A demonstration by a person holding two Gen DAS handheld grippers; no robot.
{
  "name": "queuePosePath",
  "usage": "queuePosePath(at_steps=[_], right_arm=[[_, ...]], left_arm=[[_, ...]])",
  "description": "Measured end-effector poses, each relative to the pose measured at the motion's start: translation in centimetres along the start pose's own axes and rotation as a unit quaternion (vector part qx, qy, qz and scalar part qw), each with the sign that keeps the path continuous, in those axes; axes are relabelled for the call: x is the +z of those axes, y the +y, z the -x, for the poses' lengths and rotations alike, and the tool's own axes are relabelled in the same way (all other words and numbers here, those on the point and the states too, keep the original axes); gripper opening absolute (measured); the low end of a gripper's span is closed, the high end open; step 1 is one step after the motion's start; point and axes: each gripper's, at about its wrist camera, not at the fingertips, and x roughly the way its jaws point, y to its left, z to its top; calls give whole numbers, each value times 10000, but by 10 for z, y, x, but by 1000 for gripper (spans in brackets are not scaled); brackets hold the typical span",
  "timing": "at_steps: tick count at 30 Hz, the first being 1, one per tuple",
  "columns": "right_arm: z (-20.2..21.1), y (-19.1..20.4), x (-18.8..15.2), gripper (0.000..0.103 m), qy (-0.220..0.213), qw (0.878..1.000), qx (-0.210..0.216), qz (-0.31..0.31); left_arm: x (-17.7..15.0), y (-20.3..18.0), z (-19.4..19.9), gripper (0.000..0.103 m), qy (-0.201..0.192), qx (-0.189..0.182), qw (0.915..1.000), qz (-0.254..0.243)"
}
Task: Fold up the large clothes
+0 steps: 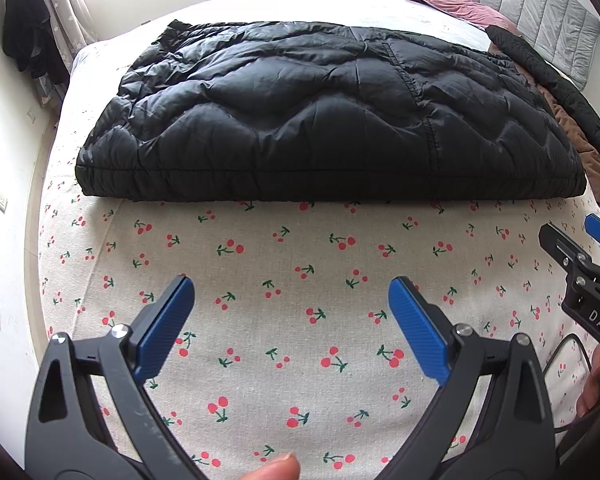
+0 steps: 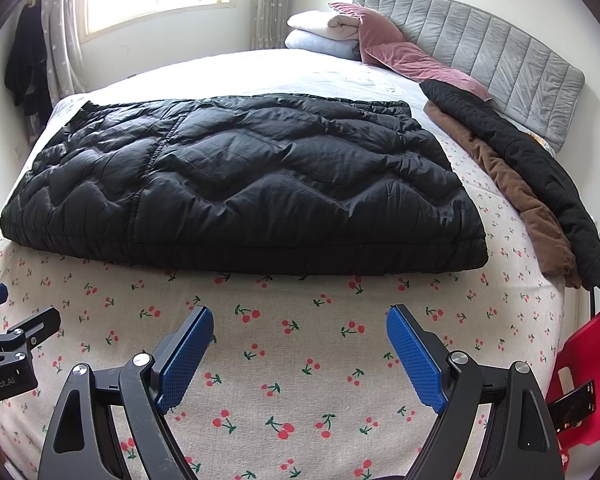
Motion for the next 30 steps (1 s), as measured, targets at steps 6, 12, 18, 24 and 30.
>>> queuePosePath(at_steps=[6, 12, 18, 24, 30], right_arm=[[0, 0, 0, 90, -2, 10000, 1, 7], [0, 0, 0, 90, 3, 10000, -2, 10], [0, 0, 0, 90, -1, 10000, 0, 7], [-1, 2, -1, 90, 18, 10000, -4, -4], [-1, 2, -1, 90, 21, 10000, -1, -11]], left_arm=[[0, 0, 0, 98, 0, 1, 10000, 3], [0, 0, 0, 98, 0, 0, 10000, -4], [0, 0, 1, 98, -1, 1, 10000, 3], [0, 1, 1, 98, 10, 0, 10000, -14], [0, 1, 1, 98, 9, 1, 10000, -6]])
